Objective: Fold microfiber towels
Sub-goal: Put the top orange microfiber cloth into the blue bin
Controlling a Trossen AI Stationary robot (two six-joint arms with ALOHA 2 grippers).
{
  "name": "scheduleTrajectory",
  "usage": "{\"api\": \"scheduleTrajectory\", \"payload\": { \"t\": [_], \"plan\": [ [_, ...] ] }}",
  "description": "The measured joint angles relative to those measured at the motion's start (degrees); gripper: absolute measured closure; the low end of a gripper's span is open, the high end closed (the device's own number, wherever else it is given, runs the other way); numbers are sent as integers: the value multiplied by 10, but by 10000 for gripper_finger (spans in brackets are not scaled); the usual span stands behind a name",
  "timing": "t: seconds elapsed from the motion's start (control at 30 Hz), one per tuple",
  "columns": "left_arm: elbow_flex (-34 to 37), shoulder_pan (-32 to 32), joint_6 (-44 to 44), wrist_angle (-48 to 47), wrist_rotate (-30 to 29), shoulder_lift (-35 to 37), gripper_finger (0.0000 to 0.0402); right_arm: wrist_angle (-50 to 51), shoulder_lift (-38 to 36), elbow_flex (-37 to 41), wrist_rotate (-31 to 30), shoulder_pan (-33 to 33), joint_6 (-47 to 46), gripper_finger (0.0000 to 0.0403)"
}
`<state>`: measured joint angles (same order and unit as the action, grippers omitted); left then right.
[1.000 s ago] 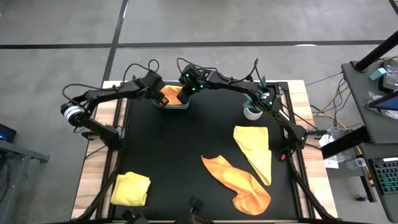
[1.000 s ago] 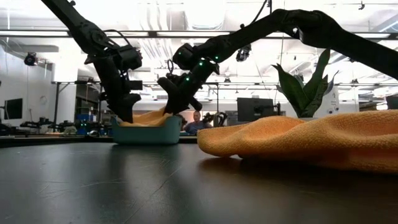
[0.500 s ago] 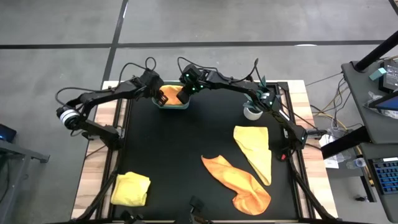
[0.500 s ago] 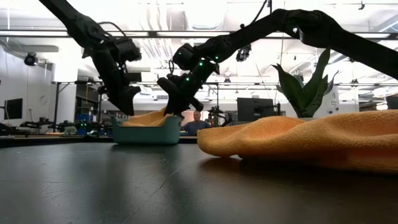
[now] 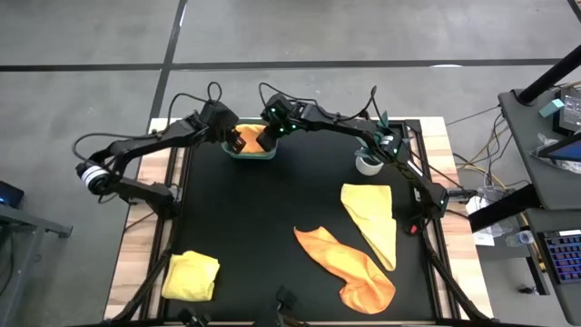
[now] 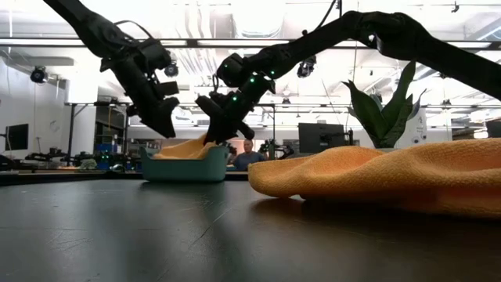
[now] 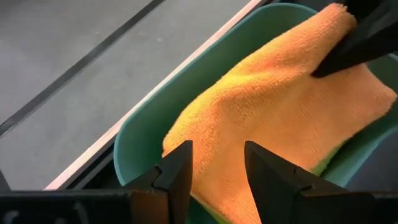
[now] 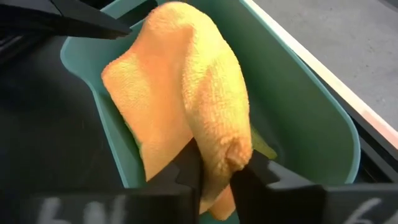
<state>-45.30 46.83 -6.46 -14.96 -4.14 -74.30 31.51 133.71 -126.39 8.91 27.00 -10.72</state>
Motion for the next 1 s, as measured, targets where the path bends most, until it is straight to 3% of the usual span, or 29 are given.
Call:
{"api": "scheduleTrajectory", "payload": {
  "t": [0.23,0.47,0.77,1.0],
  "plan": [
    [0,0,0,13,0,-3,271,5,-1,0,-1,3,-13,270],
    [0,0,-2,12,-2,-3,272,29,-6,0,-1,11,-7,235],
    [1,0,-3,12,-2,-4,272,33,-27,1,-9,22,8,245],
    [4,-1,-15,24,35,-24,285,23,-42,-11,-27,22,61,293]
  ]
}}
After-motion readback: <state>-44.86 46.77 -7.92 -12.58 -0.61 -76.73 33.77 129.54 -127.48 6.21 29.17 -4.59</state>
